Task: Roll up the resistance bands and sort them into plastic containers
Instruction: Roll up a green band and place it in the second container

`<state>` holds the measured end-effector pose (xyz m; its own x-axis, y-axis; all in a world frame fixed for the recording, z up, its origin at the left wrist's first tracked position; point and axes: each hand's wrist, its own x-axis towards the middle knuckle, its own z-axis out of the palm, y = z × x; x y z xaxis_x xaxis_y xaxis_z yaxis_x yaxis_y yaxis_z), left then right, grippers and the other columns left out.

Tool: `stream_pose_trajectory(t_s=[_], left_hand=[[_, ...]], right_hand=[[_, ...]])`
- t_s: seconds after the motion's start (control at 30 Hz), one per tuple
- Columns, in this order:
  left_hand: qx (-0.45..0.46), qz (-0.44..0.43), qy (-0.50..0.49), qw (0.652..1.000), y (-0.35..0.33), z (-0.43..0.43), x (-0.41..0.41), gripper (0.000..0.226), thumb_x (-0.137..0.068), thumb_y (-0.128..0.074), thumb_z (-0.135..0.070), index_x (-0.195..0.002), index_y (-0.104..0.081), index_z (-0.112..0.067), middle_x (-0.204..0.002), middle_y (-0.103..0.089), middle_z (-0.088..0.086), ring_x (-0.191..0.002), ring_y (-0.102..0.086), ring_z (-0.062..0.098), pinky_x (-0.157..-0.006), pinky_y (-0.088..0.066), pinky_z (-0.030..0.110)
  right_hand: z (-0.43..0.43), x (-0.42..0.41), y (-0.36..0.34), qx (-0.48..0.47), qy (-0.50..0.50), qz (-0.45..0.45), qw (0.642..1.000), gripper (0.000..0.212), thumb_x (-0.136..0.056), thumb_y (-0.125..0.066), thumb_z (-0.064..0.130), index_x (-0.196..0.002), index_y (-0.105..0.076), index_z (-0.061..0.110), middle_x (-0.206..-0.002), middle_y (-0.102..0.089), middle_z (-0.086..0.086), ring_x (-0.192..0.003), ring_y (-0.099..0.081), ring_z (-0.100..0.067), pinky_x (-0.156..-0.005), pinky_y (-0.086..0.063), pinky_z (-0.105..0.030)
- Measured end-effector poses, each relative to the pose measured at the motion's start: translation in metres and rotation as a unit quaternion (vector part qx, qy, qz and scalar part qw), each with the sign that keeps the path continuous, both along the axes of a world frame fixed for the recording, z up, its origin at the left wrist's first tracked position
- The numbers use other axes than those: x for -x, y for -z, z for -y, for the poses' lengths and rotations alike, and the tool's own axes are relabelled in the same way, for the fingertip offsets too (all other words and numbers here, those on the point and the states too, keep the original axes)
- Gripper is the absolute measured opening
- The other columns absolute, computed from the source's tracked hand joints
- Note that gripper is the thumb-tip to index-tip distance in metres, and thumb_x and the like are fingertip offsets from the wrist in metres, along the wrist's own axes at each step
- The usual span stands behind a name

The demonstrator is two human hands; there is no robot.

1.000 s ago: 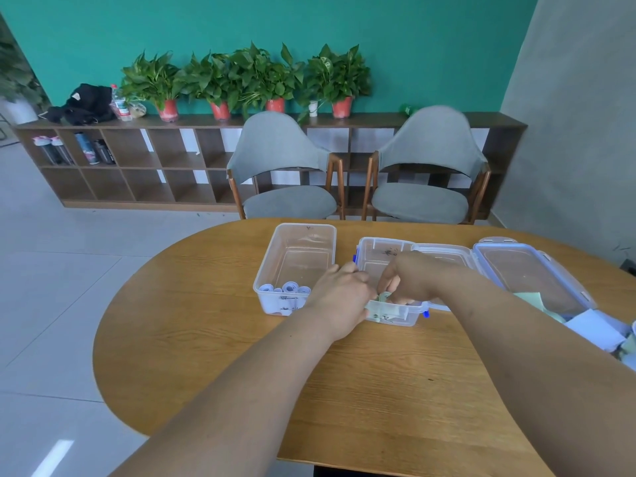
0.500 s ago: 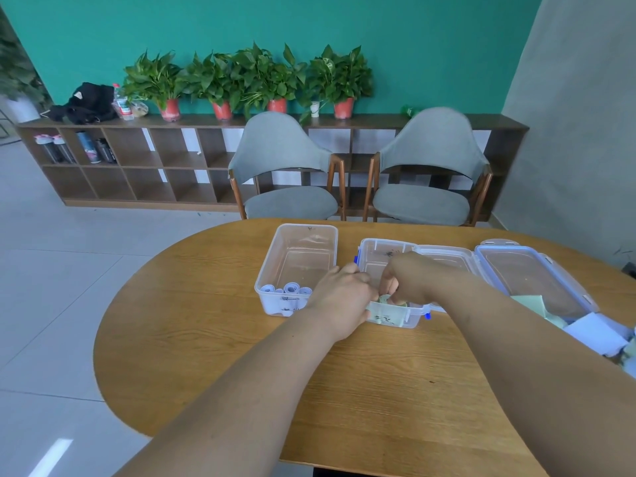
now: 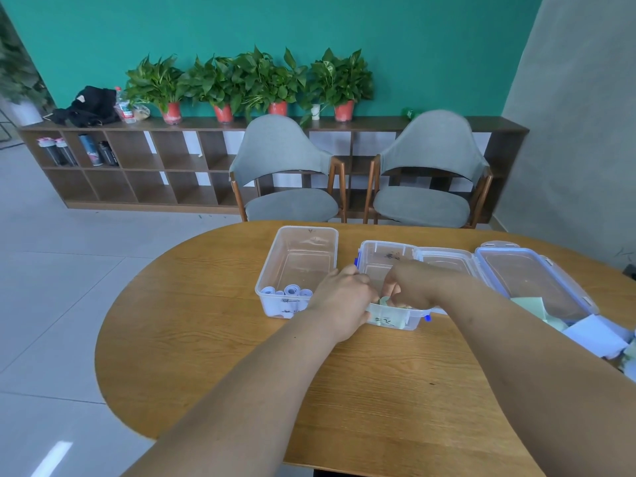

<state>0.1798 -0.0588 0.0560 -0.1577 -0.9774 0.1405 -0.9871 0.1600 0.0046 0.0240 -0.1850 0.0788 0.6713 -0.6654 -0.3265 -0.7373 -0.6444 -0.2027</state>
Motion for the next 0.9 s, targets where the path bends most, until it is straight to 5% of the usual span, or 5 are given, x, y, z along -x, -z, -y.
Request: stream_pose_trajectory(t_s=[0.4,0.9], left_hand=[[-0.009,0.005,-0.010,1.000,0.0001,0.0011,0.0012,0.034,-0.097,-0.069,-0.033,-0.131,-0.071,-0.028,-0.125,-0.066,-0.007,-0.122,-0.046,0.022,-0.098,-0.043,0.039],[-0.009,-0.013,-0.012,1.000,-0.0085,-0.0007,0.0000,0.034,-0.095,-0.071,-0.028,-0.129,-0.070,-0.026,-0.124,-0.066,-0.008,-0.120,-0.047,0.021,-0.091,-0.043,0.037]], right_hand=[[0.0031,0.0022,0.0036,-0.013,-0.010,0.011,1.000,0.025,-0.100,-0.066,0.019,-0.123,-0.073,0.027,-0.113,-0.070,0.015,-0.106,-0.062,-0.011,-0.089,-0.044,-0.024],[0.0054,0.0011,-0.0044,-0.024,-0.018,0.010,0.999,0.028,-0.097,-0.071,0.020,-0.125,-0.074,0.025,-0.120,-0.072,0.012,-0.111,-0.066,-0.013,-0.097,-0.057,-0.033]])
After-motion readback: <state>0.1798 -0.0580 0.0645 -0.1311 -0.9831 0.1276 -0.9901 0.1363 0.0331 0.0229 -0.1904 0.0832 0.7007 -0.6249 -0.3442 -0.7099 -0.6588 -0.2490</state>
